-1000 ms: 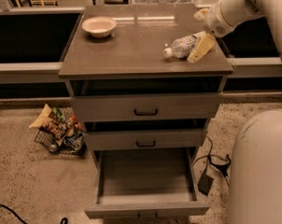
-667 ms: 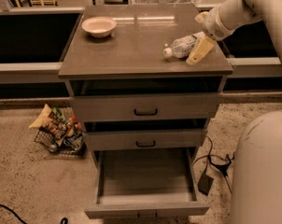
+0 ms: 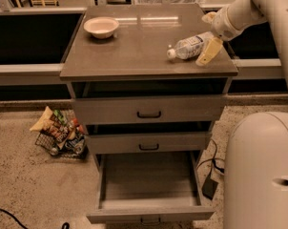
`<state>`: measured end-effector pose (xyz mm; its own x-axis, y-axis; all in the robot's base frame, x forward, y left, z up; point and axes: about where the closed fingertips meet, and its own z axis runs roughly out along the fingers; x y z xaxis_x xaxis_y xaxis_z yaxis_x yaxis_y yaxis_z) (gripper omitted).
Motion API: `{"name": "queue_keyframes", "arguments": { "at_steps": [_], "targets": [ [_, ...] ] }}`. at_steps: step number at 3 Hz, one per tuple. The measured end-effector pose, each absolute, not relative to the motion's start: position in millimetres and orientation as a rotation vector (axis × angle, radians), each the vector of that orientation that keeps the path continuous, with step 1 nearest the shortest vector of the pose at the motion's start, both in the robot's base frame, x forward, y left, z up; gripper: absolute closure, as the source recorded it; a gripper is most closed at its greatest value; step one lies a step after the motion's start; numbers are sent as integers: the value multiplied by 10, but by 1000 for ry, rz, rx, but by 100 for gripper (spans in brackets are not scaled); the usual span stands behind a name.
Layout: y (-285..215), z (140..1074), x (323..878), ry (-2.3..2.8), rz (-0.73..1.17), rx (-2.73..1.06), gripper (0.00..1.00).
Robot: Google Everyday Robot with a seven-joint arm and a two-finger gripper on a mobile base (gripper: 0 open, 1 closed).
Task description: Place blue plastic bottle into bottom drawer
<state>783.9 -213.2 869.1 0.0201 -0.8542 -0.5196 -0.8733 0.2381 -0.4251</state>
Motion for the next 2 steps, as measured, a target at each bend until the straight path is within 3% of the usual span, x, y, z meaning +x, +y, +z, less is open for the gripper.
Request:
{"name": "queue_keyframes", "arguments": {
  "at_steps": [2],
  "targets": [
    [-2165, 8675, 7944, 1793, 25, -1551, 0]
  ]
}}
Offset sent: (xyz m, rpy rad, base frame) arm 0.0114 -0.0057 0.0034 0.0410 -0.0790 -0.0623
